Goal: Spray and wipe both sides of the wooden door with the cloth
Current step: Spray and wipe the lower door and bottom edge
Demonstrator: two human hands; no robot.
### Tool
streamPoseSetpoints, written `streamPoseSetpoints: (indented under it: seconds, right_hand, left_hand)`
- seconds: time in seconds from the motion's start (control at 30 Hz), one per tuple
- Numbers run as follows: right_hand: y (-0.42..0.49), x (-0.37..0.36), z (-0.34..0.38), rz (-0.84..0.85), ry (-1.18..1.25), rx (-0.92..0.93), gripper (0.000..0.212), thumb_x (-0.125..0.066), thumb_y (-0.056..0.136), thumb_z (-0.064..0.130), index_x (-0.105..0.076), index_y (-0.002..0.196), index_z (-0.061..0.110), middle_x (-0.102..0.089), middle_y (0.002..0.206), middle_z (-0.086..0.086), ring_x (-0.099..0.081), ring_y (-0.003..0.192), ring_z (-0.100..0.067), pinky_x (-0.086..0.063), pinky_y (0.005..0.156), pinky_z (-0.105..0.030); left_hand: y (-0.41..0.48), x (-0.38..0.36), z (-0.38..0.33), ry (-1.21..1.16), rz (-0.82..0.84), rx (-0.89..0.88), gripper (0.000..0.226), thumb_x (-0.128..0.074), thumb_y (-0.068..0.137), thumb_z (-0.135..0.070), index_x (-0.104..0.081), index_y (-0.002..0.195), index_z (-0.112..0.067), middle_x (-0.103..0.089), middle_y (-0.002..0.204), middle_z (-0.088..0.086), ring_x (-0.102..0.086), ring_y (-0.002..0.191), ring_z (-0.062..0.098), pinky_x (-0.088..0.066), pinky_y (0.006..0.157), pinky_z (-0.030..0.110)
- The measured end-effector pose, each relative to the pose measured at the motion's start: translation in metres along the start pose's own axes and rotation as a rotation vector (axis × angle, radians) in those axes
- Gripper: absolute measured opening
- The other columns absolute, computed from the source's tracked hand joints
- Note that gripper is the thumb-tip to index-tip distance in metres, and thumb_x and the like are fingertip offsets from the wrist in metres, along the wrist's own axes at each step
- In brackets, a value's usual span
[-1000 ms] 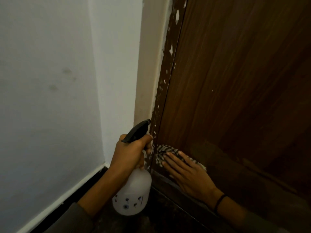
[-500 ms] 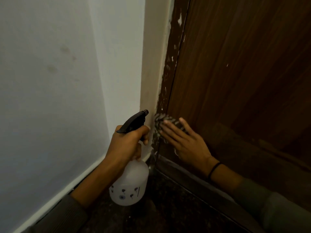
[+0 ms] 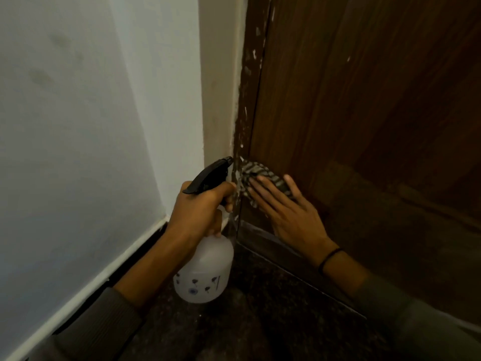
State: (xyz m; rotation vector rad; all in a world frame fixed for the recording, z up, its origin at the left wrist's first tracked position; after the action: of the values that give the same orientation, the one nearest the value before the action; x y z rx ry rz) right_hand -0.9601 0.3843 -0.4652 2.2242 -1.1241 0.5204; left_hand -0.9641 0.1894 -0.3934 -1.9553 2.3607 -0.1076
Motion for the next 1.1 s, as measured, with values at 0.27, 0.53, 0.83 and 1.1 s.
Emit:
streamPoseSetpoints:
  seconds: [0.27, 0.53, 0.83, 1.1]
  right_hand:
    - [-0.143, 0.022, -0.059, 0.122, 0.086, -0.406, 0.078, -0.047, 0.089, 0.020, -0.019, 0.162, 0.017, -0.011, 0.170, -0.007, -0.008, 0.157, -0.027, 0.003, 0.124, -0.057]
    - [-0.015, 0.025, -0.017, -0.021, 0.195, -0.332, 0.077, -0.033, 0.092, 0.003, -0.007, 0.163, 0.015, -0.005, 0.170, -0.004, -0.001, 0.157, -0.021, 0.012, 0.124, -0.051]
    - [-0.160, 0.026, -0.109, -0.084, 0.079, -0.869, 0.088, -0.055, 0.095, 0.027, 0.002, 0.162, 0.014, 0.017, 0.167, -0.010, 0.013, 0.155, -0.028, 0.010, 0.124, -0.054]
    - [-0.112, 0.023, -0.082, -0.283, 0.354, -0.995, 0.075, -0.047, 0.089, 0.005, -0.017, 0.158, 0.011, -0.002, 0.167, -0.015, 0.018, 0.154, -0.028, 0.012, 0.124, -0.050]
  left_hand:
    - [-0.002, 0.001, 0.006, -0.011, 0.016, 0.005, 0.026, -0.063, 0.095, -0.015, -0.061, 0.072, -0.004, -0.059, 0.067, 0.013, -0.034, 0.031, 0.017, -0.035, 0.038, 0.024]
    - [-0.004, -0.031, 0.001, 0.055, 0.118, -0.030, 0.027, -0.063, 0.096, -0.019, -0.059, 0.074, -0.002, -0.057, 0.068, 0.016, -0.034, 0.032, 0.018, -0.034, 0.041, 0.026]
    - [0.017, -0.080, 0.010, 0.019, 0.390, 0.002, 0.047, -0.080, 0.073, -0.051, -0.059, 0.062, -0.010, -0.055, 0.056, 0.009, -0.030, 0.025, 0.017, -0.033, 0.035, 0.027]
    - [0.036, -0.073, 0.033, 0.060, 0.460, 0.098, 0.064, -0.087, 0.041, -0.073, -0.060, 0.056, -0.017, -0.051, 0.057, 0.009, -0.032, 0.026, 0.019, -0.033, 0.034, 0.027]
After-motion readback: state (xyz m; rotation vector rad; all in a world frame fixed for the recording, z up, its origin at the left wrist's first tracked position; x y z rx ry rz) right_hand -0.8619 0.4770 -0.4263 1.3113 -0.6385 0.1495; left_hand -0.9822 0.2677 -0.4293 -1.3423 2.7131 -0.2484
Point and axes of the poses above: each hand's wrist, its own y-axis towards the middle knuckle, its own x-axis out of the back of the hand, z = x × y, the point moved 5 cm from there along y, towards the middle knuckle
